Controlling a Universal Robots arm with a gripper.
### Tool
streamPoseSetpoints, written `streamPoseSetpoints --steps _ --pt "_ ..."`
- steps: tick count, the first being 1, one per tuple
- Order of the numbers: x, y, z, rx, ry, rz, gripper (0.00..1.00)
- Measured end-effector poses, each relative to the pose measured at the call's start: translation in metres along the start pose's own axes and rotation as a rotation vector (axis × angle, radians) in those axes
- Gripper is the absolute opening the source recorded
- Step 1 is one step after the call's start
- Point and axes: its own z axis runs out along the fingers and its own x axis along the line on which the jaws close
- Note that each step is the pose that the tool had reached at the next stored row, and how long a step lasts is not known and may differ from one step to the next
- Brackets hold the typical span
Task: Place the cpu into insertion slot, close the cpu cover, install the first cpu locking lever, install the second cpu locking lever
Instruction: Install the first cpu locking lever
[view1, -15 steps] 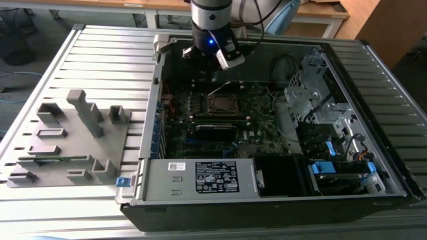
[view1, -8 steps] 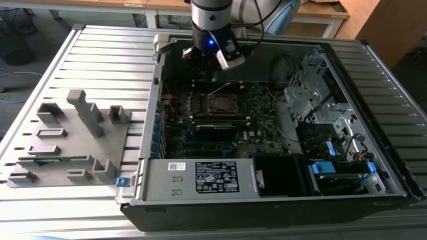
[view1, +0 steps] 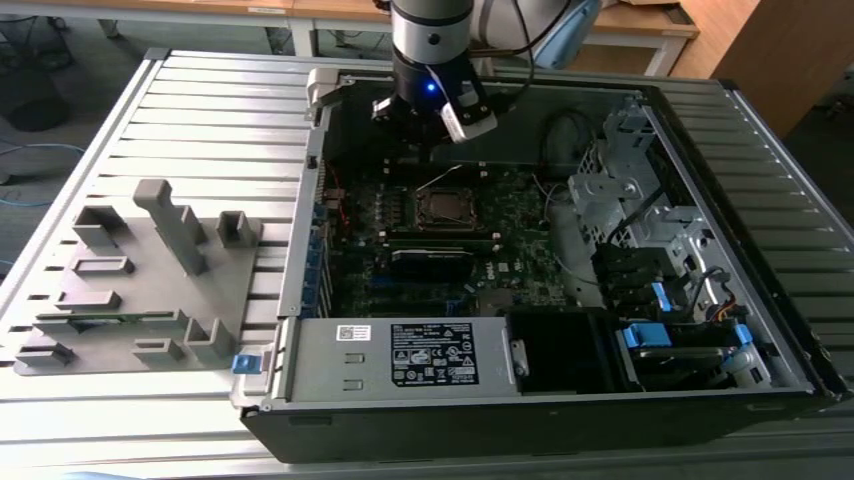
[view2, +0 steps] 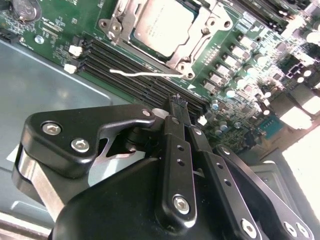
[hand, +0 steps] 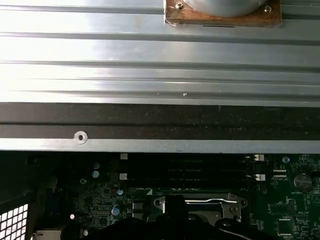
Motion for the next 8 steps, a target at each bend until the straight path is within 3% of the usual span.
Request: streamPoseSetpoints --steps 8 --pt "-0.0114 -0.0001 0.0015 0.0003 0.0001 0.0 0.1"
